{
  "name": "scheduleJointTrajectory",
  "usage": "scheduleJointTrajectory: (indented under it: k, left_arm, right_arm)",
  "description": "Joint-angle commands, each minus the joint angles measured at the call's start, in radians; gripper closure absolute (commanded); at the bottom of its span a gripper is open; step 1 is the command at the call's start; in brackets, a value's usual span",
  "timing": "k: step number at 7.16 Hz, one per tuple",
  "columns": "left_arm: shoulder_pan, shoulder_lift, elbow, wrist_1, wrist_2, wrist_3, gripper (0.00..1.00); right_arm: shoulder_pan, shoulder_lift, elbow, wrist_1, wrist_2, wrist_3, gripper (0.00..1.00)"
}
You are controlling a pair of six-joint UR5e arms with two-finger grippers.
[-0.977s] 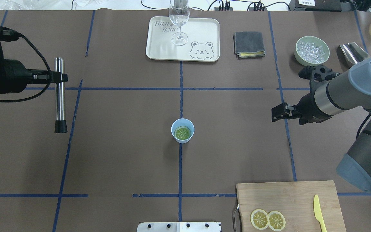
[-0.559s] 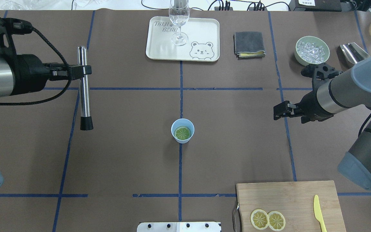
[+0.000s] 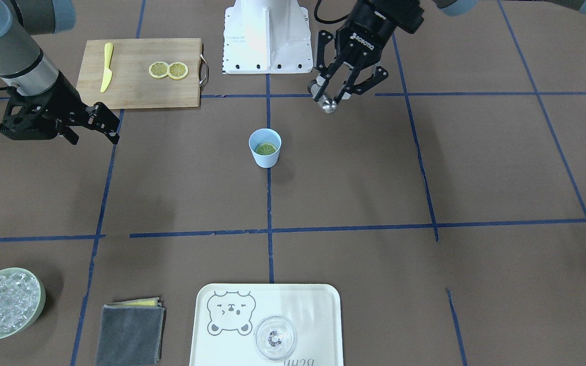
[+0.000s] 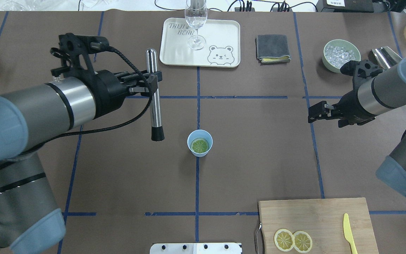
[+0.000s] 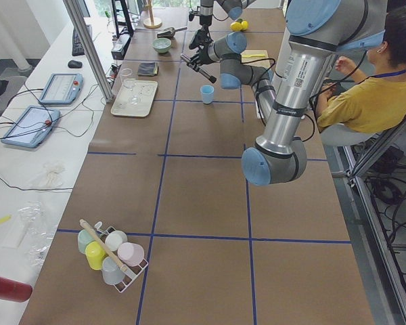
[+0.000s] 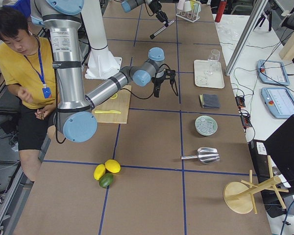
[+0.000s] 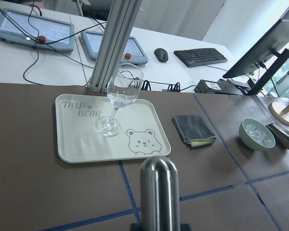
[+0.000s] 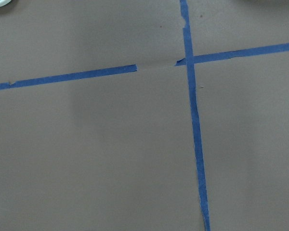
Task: Squeeze lemon into cup
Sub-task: 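Carry the muddler with the left gripper over the blue cup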
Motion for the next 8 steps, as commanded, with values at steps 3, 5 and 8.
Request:
scheduleJointTrajectory:
  k: [3,5,8]
  left_arm:
    - [0.24,-0.073,0.347,-0.489,0.506,0.159,1.0]
    - [0.246,-0.13,0.414,-0.541,0.507,0.218,1.0]
    - [0.246,-0.136,0.465,-0.541,0.521,0.22,1.0]
  right_arm:
    - [0.058,-0.032,-0.005,0.003,0.044,-0.036,0.0]
    - [0.113,-0.039,-0.001,0.008,0.122,-0.039,0.0]
    - [0.112,-0.041,-0.002,0.008,0.123,-0.04,0.0]
